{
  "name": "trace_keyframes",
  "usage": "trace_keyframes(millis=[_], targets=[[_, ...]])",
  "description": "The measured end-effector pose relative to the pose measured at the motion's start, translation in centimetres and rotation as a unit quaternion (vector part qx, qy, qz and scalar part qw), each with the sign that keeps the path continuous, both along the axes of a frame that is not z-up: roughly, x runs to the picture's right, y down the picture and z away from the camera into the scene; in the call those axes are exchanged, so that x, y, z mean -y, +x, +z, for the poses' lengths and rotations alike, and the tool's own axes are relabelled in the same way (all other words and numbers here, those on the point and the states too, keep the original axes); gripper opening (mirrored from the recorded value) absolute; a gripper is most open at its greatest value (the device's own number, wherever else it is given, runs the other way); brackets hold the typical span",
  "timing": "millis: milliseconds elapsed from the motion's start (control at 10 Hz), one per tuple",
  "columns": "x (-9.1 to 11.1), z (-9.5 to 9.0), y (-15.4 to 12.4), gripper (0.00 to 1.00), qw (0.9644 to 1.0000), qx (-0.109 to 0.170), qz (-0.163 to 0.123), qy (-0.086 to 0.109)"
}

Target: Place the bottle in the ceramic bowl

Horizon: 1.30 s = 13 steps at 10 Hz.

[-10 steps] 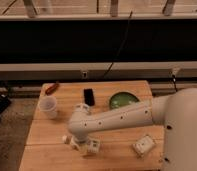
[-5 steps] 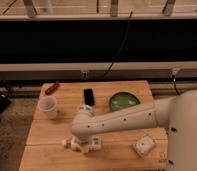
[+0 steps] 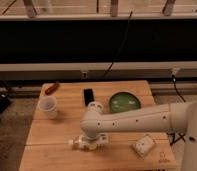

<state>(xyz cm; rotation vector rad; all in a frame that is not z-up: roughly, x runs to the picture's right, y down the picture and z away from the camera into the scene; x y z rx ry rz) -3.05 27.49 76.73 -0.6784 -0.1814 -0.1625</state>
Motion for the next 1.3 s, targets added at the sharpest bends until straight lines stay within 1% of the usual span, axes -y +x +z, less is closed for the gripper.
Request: trace_keyframes(millis=[100, 200, 300, 600, 800, 900, 1100, 1200, 1300], targets=[[0.4, 0.0, 0.4, 0.0, 1.0, 0.003, 0.003, 0.0], [1.4, 0.2, 2.4, 0.0, 0.9999, 0.006, 0.008, 0.0], [2.1, 0.3, 3.5, 0.0, 0.9999, 0.008, 0.012, 0.0], [5.4, 1.1, 7.7, 0.0, 0.9998, 0.01, 0.019, 0.002], [7.5, 1.1, 8.9, 0.0, 0.9996, 0.017, 0.021, 0.007], [9.2, 0.6, 10.1, 0.0, 0.9994, 0.022, 0.024, 0.012], [11.2, 0.2, 11.0, 0.0, 0.9992, 0.029, 0.021, 0.02], [12.5, 0.4, 11.5, 0.0, 0.999, 0.031, 0.019, 0.025], [13.2, 0.8, 12.0, 0.0, 0.999, 0.03, 0.02, 0.025]])
